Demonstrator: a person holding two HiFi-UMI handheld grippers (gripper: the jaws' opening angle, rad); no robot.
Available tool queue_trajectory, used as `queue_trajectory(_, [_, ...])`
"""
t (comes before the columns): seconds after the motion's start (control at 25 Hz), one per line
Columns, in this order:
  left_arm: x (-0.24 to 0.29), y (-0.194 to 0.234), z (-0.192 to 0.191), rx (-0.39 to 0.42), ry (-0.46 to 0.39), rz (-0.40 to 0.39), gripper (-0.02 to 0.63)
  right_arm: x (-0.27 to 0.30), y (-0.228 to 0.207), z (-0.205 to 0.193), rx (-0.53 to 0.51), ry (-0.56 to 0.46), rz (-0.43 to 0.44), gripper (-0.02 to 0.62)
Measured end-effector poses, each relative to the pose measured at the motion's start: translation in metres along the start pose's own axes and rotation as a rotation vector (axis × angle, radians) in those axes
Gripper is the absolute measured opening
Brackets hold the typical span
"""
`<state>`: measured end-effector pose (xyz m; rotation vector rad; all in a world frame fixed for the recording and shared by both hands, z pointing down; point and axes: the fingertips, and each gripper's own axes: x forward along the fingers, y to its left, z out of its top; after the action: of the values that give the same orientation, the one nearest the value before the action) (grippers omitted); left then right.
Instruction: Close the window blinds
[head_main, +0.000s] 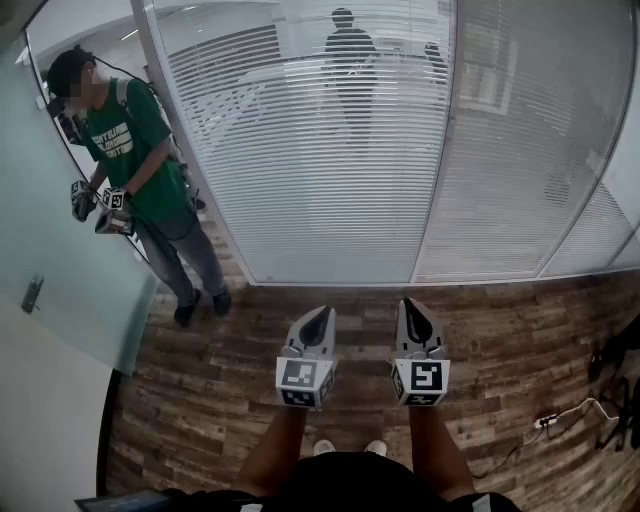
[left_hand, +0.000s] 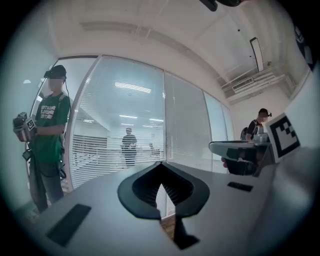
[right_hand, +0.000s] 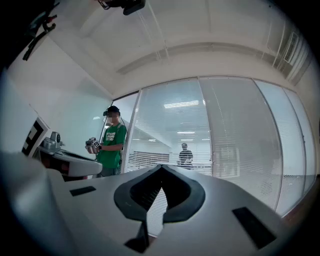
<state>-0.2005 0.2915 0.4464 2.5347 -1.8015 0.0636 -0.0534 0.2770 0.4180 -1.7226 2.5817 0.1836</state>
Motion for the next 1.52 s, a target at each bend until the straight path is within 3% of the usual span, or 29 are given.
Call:
queue_trajectory(0.68, [-0.002,0.004,0.000,0.032,0.014,0.006,0.000,0.001,-0.005,-0.009,0.024,0.030,-0.031,-0.003])
queue_trajectory(1.52, [0.016,-0.046,0.012,0.031,-0.033,0.005,0.000,-0.013,-0.051,-0.005,0.018,0.018,-0.006,-0.004])
